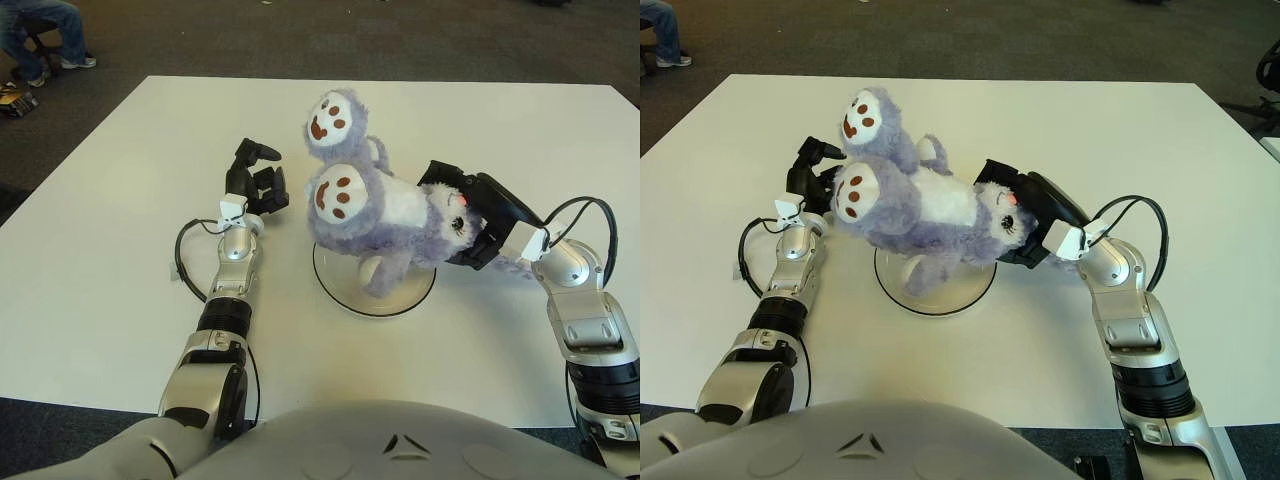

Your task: Put the doll into the plate.

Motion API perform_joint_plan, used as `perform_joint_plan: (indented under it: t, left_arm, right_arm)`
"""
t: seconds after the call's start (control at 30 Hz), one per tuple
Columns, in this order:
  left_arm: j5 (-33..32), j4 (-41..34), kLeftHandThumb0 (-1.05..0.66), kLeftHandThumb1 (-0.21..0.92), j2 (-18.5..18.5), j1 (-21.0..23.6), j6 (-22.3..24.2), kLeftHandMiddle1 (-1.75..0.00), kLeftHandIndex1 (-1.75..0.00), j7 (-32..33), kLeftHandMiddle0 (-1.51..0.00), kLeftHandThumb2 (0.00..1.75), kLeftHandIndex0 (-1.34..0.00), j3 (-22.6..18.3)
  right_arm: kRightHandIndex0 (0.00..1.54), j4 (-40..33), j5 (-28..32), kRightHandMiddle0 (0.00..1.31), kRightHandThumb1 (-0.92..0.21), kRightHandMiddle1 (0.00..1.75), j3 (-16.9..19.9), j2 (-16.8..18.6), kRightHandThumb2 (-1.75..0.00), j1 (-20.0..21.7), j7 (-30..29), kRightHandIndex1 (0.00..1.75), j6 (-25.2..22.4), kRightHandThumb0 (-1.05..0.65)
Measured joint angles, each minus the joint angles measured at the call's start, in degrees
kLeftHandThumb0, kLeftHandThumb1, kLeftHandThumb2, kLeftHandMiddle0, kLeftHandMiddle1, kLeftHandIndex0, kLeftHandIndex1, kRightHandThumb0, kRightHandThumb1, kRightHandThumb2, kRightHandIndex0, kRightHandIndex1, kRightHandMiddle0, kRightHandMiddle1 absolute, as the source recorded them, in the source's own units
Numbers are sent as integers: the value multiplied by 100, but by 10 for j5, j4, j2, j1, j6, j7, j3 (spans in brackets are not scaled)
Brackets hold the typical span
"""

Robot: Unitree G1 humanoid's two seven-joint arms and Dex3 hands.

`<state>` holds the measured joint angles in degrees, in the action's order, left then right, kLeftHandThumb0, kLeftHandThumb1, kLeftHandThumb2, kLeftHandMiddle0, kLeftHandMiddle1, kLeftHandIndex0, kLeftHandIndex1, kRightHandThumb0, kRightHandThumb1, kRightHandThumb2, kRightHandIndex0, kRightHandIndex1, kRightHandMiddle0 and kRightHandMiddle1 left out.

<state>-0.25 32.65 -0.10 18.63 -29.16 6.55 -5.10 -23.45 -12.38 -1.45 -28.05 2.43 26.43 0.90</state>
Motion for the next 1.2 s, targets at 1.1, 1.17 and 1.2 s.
perform_joint_plan:
  t: [1.1,1.17,1.2]
  left_arm:
    - [8,-3,-42,51,-5,-1,-14,-175,-175,17,-117,107,-46,2]
    - [10,-4,-42,51,-5,-1,-14,-175,-175,20,-117,107,-46,2]
    - [11,-5,-42,51,-5,-1,-14,-175,-175,21,-117,107,-46,2]
  right_arm:
    - [86,100,-30,76,-4,175,-74,12,-150,42,-14,133,113,0]
    - [87,104,-30,76,-4,175,-75,14,-150,44,-14,132,115,0]
    - [87,106,-30,76,-3,175,-76,14,-150,45,-14,132,116,0]
